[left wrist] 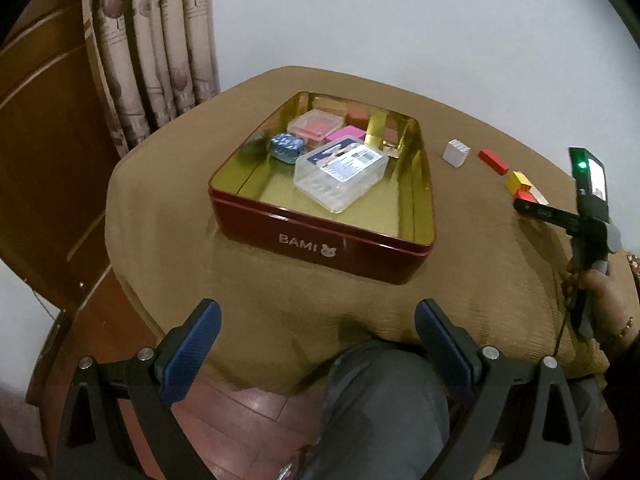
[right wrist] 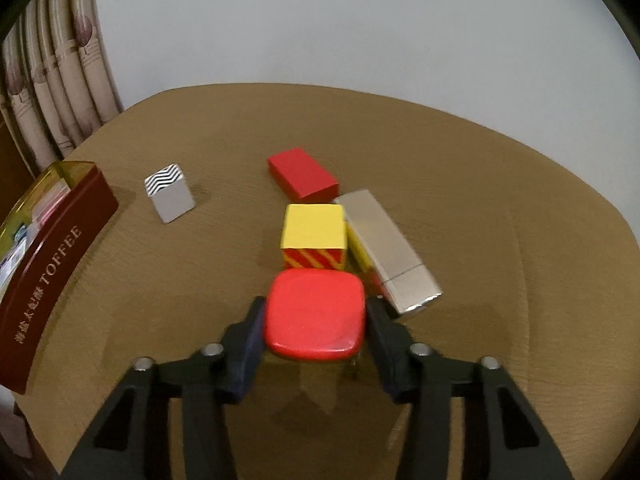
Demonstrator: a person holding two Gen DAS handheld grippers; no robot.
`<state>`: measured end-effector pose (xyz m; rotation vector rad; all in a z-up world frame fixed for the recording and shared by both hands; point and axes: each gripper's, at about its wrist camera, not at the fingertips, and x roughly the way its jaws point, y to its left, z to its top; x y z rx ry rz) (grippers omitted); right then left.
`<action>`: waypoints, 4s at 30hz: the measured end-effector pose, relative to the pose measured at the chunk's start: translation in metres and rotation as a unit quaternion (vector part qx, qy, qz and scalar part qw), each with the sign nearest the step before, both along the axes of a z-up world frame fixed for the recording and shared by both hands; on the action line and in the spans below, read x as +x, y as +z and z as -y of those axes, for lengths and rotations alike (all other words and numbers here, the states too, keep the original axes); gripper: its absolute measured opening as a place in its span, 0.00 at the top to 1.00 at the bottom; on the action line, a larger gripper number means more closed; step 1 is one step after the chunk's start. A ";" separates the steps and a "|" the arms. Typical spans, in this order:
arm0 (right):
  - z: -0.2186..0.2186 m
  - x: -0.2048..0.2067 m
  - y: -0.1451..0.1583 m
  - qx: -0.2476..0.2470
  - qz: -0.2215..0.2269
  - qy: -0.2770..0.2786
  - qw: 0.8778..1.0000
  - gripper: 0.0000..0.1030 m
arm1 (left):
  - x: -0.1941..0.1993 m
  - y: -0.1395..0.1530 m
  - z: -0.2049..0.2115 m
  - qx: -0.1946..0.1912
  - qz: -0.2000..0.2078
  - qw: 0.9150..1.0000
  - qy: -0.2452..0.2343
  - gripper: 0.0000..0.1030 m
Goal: Organize rigid objects
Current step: 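Grasp the red square case with the right gripper, then lower the red square case into the gold tin and open the right gripper, then reach the left gripper to the white zigzag cube and grasp it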
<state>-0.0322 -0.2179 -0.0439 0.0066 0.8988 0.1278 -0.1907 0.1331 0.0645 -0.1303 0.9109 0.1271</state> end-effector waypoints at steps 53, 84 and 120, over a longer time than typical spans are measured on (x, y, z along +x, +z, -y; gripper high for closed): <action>-0.278 -0.010 0.038 -0.137 -0.120 0.378 0.908 0.52 | 0.003 -0.021 -0.028 -0.066 -0.064 0.995 0.041 0.07; 0.126 -0.067 0.013 -0.033 0.097 -0.147 0.984 0.42 | 0.091 0.050 0.146 0.024 0.004 0.982 -0.186 0.07; 0.198 -0.122 0.029 0.133 0.136 -0.133 0.973 0.33 | 0.341 -0.063 0.156 -0.083 -0.177 0.978 0.072 0.51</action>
